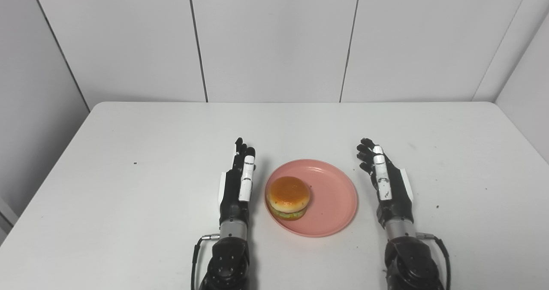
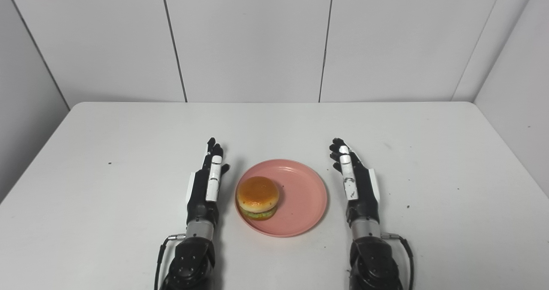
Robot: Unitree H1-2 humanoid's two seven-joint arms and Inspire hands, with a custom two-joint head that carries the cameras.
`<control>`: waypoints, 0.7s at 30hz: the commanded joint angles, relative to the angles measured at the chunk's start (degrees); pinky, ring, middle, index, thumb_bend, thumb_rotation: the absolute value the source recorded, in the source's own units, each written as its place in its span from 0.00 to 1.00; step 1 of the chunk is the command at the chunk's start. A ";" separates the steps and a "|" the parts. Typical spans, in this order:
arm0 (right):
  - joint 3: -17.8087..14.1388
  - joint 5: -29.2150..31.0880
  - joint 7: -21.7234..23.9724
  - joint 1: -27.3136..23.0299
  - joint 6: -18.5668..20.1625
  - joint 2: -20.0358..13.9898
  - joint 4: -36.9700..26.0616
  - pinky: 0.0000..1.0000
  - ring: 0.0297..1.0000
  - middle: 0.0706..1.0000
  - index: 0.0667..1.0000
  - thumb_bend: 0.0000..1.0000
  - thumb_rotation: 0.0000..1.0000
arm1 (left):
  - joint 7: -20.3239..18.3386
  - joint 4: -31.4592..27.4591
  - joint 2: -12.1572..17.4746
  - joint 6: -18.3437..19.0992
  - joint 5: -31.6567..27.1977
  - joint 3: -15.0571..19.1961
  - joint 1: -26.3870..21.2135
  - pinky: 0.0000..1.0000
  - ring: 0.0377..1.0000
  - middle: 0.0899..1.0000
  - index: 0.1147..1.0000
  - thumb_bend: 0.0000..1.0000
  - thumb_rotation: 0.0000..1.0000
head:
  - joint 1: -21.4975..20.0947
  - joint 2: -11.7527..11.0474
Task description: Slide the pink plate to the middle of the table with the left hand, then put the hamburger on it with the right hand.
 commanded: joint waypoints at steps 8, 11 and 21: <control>1.04 -0.92 -3.77 0.76 -7.77 3.20 0.01 0.89 0.89 0.87 0.85 0.81 0.97 | -2.19 0.67 1.14 -0.14 -0.61 1.96 0.41 1.00 1.00 1.00 1.00 0.68 1.00 | -1.12 0.53; 0.94 -0.58 -5.23 0.87 -8.72 4.17 0.65 0.88 0.88 0.87 0.85 0.80 0.96 | -2.79 0.79 1.35 -0.25 -0.56 2.48 0.27 1.00 1.00 1.00 1.00 0.70 1.00 | -1.67 0.42; 0.48 1.74 -6.65 0.95 -10.94 5.44 2.96 0.90 0.91 0.90 0.90 0.80 0.98 | -3.50 0.85 1.85 -0.76 -0.04 2.62 0.14 1.00 1.00 1.00 1.00 0.72 1.00 | -1.53 0.19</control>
